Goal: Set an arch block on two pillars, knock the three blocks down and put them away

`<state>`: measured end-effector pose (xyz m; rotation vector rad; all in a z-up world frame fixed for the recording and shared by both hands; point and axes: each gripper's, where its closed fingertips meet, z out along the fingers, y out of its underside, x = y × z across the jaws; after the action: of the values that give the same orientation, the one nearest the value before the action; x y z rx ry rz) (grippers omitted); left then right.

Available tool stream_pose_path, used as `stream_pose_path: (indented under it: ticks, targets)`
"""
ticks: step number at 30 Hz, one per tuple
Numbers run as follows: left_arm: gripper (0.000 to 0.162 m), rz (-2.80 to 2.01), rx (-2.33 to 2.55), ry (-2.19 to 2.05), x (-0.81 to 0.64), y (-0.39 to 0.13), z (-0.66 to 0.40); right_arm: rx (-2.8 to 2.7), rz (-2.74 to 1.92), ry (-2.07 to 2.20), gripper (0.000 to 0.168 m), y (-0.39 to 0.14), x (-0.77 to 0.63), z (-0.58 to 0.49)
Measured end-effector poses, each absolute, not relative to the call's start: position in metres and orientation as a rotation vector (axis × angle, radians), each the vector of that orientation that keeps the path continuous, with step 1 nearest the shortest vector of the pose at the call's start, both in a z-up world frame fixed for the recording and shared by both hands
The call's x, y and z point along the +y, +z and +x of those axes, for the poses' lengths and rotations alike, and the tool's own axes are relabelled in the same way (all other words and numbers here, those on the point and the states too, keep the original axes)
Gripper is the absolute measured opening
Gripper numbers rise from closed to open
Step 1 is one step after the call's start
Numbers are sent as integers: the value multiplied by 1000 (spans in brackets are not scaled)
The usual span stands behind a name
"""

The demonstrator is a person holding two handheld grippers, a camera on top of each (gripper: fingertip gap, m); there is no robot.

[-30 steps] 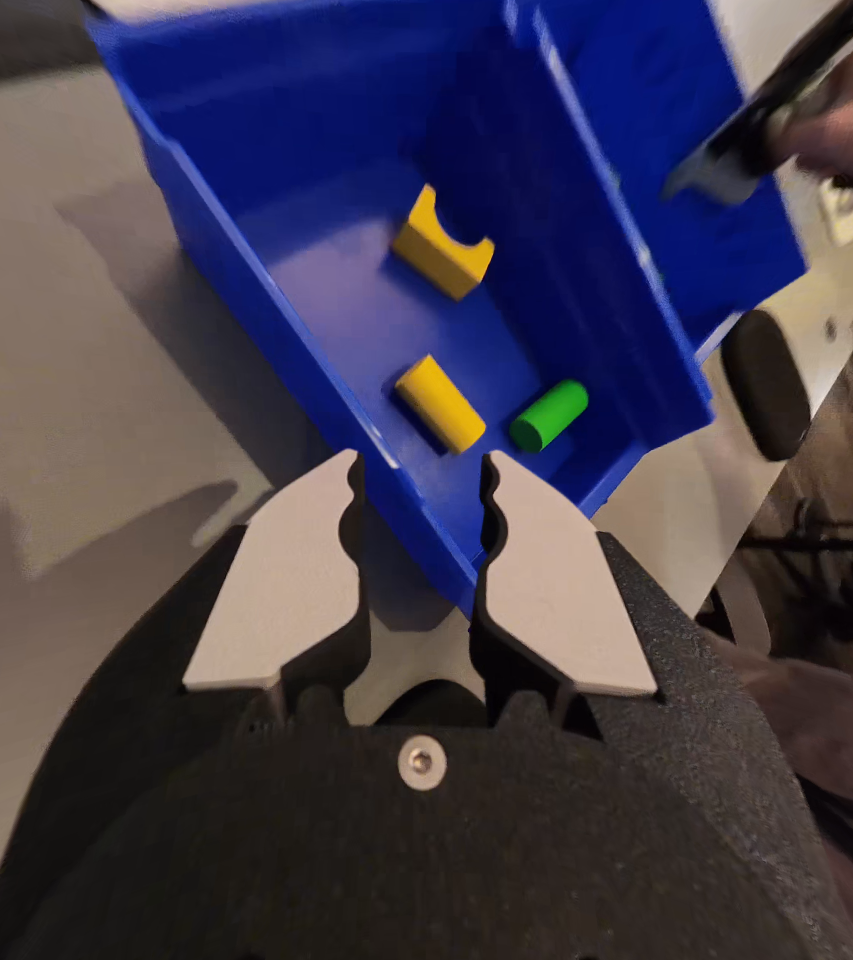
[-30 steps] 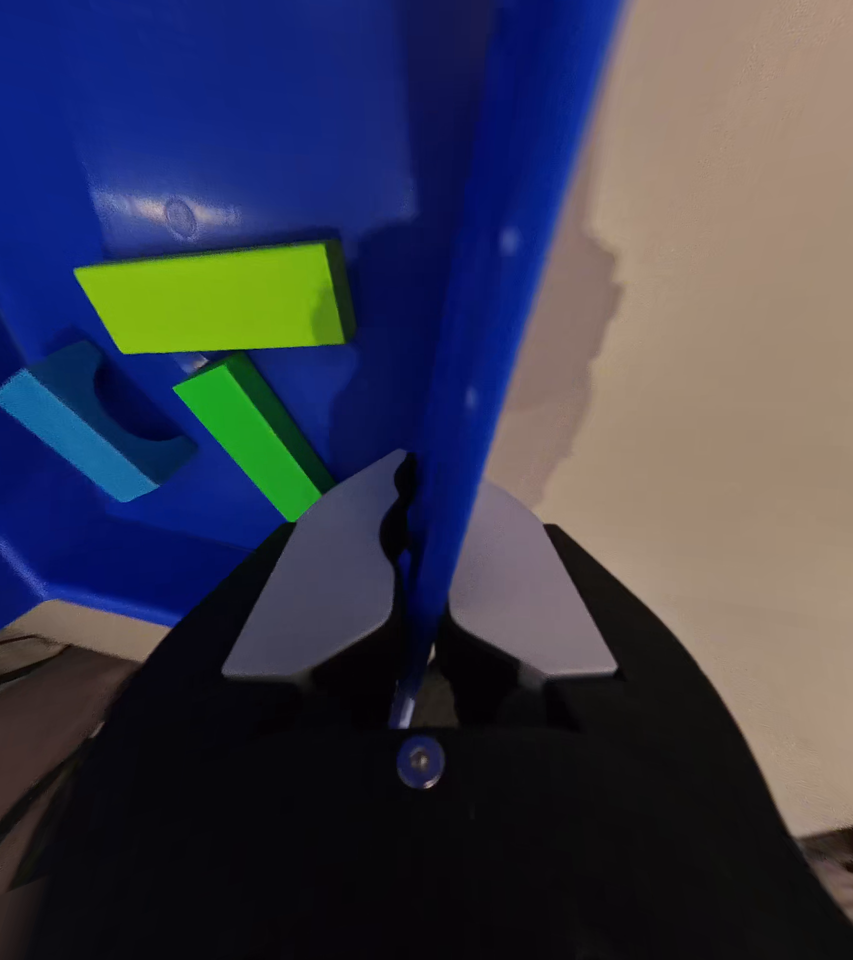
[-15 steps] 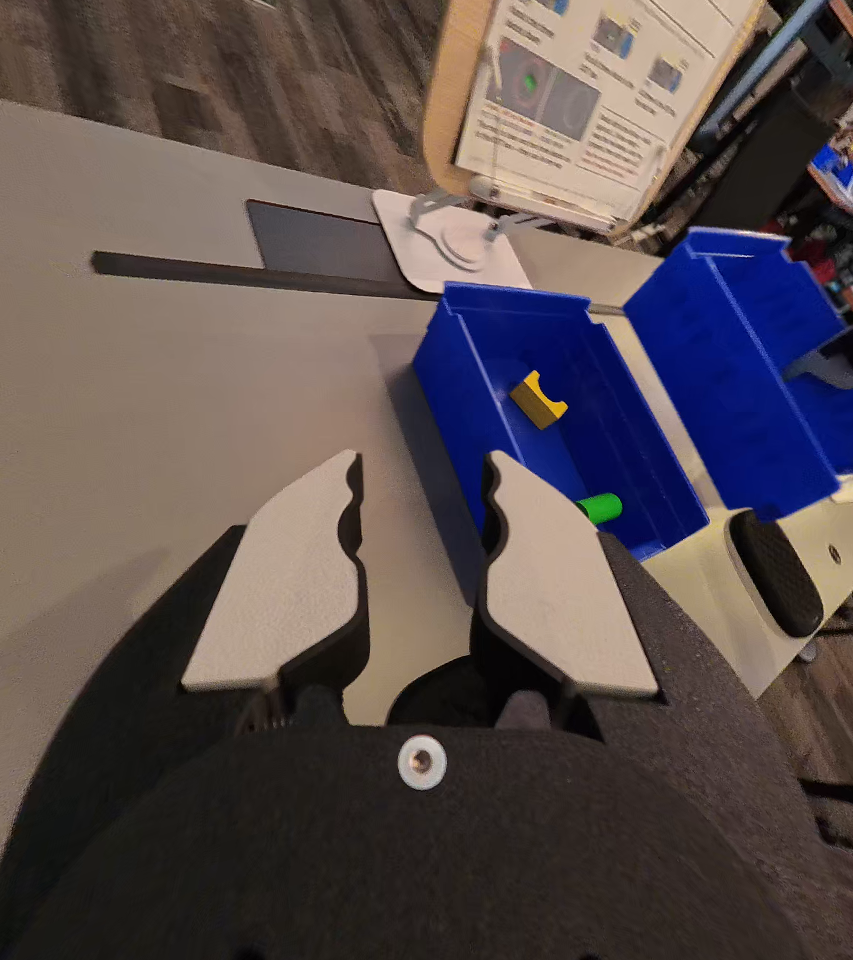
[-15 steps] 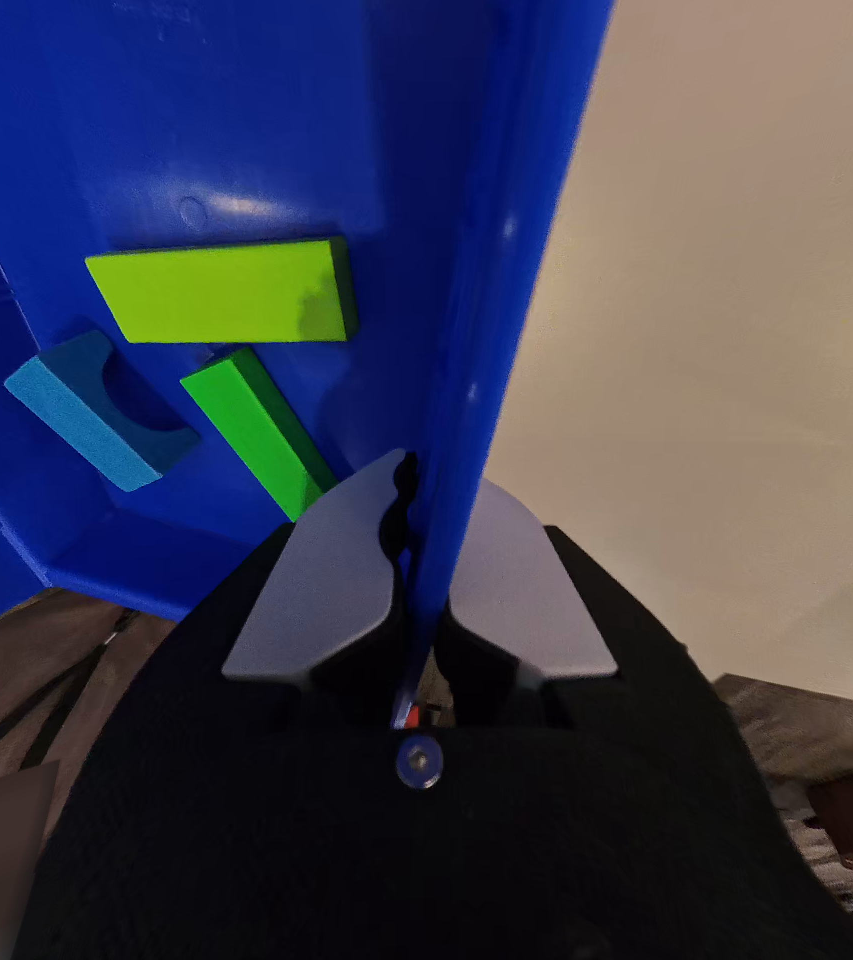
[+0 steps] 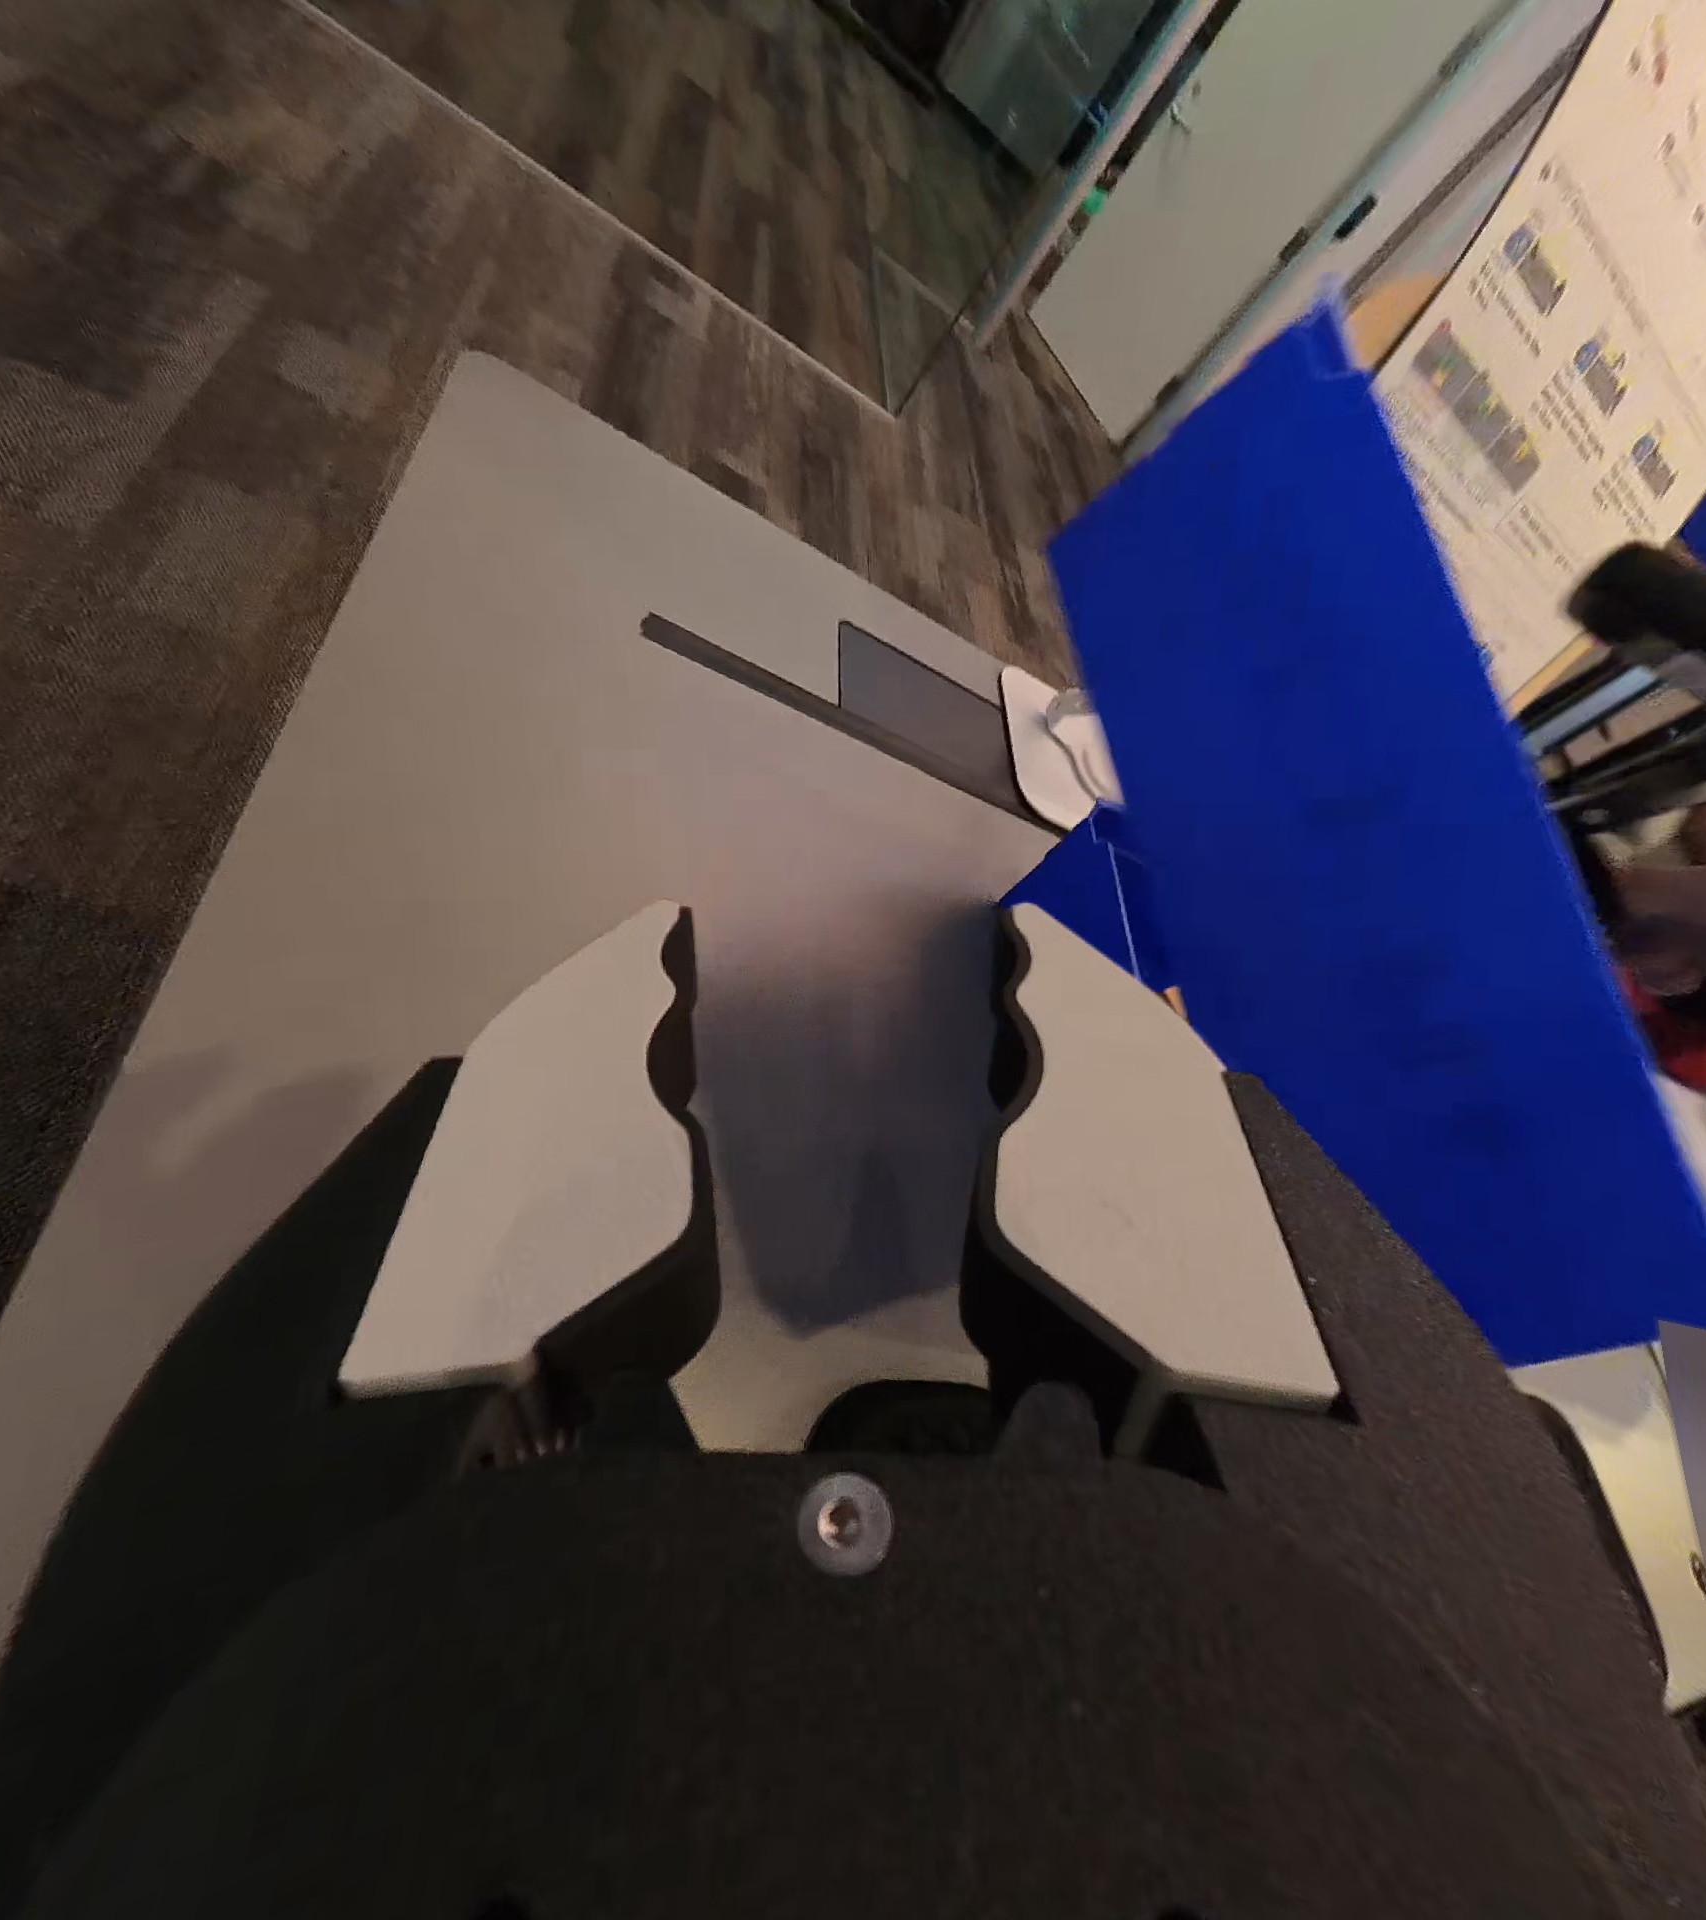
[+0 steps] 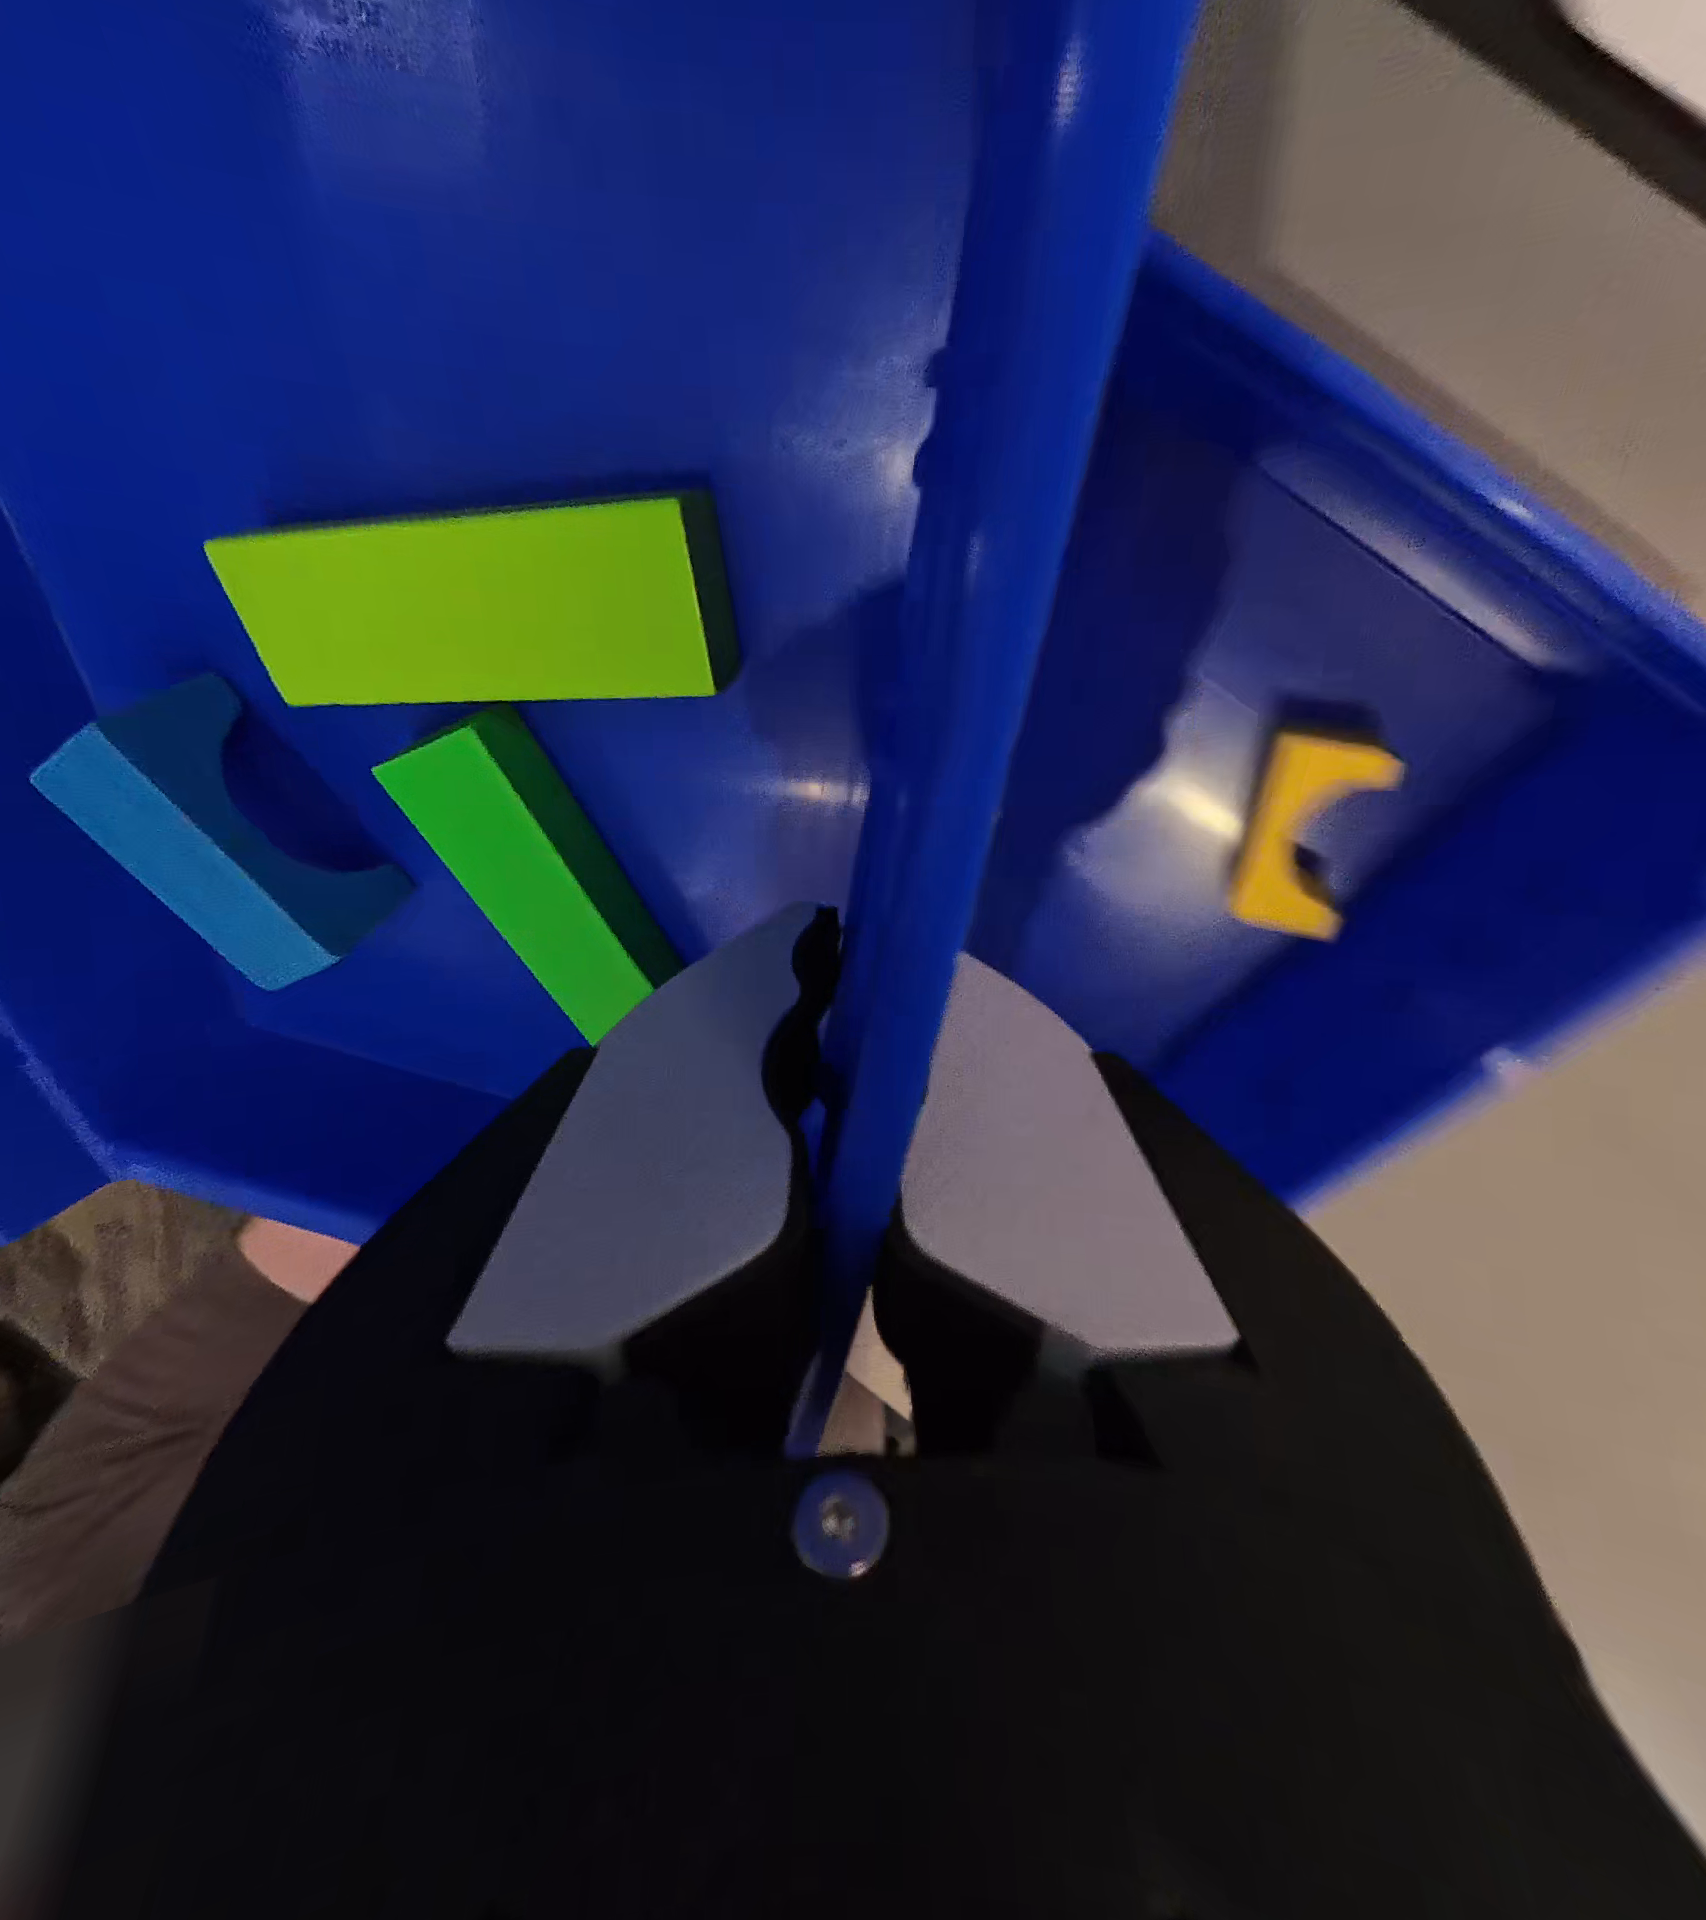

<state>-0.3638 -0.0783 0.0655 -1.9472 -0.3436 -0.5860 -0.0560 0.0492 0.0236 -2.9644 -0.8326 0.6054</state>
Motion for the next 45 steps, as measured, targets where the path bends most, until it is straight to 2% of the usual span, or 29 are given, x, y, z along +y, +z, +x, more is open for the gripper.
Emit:
stream_pose_path:
  ticks: [5, 11, 19, 21, 24, 25, 28, 31, 33, 34, 35, 39, 40, 45]
  targets:
    - [54, -1911, -393, -497, -96, 74, -381, -985, -2973, 726, 5, -8, 32, -152]
    - [57, -1872, -448, -517, -100, 77, -390, -973, -3022, 684, 5, -59, 25, -198]
    - [62, -2140, -384, -625, -69, 16, -370, -871, -3132, 414, 8, -131, 24, -196]
    - [59, -2190, -391, -638, -59, 1, -370, -882, -3087, 335, 8, -130, 29, -195]
    - [58, -2266, -390, -635, -49, -20, -368, -988, -3070, 250, 18, -121, 24, -187]
    - [57, -2293, -375, -638, -46, -26, -366, -1010, -3014, 247, 25, -111, 27, -185]
    - [55, -2390, -359, -598, -40, -48, -364, -979, -2739, 243, 32, -65, 54, -179]
    - [51, -2505, -321, -545, -40, -71, -362, -969, -2525, 230, 32, -17, 60, -149]
    - [42, -2570, -291, -563, -41, -84, -356, -913, -2469, 182, 41, -3, 60, -107]
    - [37, -2594, -282, -596, -42, -89, -351, -861, -2463, 159, 41, 1, 61, -81]
    - [38, -2618, -280, -594, -42, -94, -351, -789, -2463, 138, 41, 3, 64, -54]
    - [20, -2672, -219, -511, -41, -105, -358, -403, -2519, 197, 50, -6, 68, 43]
    - [20, -2677, -181, -498, -39, -106, -357, -349, -2532, 205, 52, -11, 67, 60]
    - [12, -2698, 23, -279, -22, -110, -359, -330, -2752, 137, 51, -69, 52, 98]
